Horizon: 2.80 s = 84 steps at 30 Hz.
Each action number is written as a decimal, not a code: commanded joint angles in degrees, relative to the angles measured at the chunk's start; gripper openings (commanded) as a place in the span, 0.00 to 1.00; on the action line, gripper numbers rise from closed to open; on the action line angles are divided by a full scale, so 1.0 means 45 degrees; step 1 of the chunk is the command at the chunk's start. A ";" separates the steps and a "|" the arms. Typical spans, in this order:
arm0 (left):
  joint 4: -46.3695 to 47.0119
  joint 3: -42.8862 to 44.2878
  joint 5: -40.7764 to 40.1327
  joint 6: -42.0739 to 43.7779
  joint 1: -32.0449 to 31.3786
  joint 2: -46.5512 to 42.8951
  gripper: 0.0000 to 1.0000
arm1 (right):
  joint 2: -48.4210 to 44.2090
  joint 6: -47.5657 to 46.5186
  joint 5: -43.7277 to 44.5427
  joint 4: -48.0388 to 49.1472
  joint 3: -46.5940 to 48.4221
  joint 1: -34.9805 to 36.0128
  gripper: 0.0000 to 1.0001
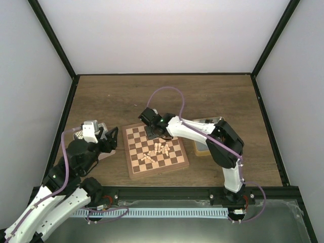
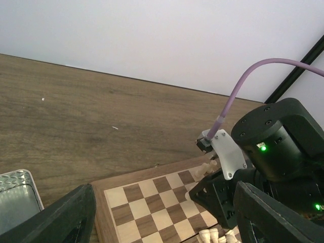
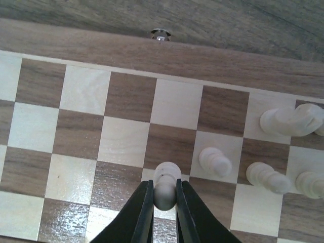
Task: Set up the chess pieces on the board
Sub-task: Place the chess piece on the chessboard, then pick up the chess piece from the chessboard.
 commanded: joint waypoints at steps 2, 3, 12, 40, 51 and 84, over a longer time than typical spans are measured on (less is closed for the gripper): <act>0.0112 -0.0055 -0.0131 -0.0014 0.0066 -0.0054 0.77 | 0.0288 -0.0146 0.0164 0.0294 0.0564 -0.0182 0.13; 0.0109 -0.0051 -0.0133 -0.0016 0.0062 -0.0026 0.77 | 0.0332 -0.0164 0.0127 0.0338 0.0597 -0.0204 0.13; 0.0125 -0.0066 -0.0140 -0.0016 0.0059 0.0018 0.76 | 0.0861 -0.0257 -0.0001 0.0360 0.0964 -0.0382 0.13; 0.0159 -0.0079 -0.0085 0.0006 0.0117 0.0120 0.76 | -0.1827 0.0283 -0.0254 0.0905 -0.0271 -0.0403 0.33; 0.0169 -0.0065 0.0009 0.0027 0.0134 0.0309 0.76 | -0.4678 0.1448 -0.1342 -0.0230 -0.4076 -0.0290 0.35; 0.0158 -0.0093 0.0028 0.0024 0.0175 0.0413 0.76 | -0.3787 0.0525 -0.2788 0.0662 -0.5899 0.0733 0.09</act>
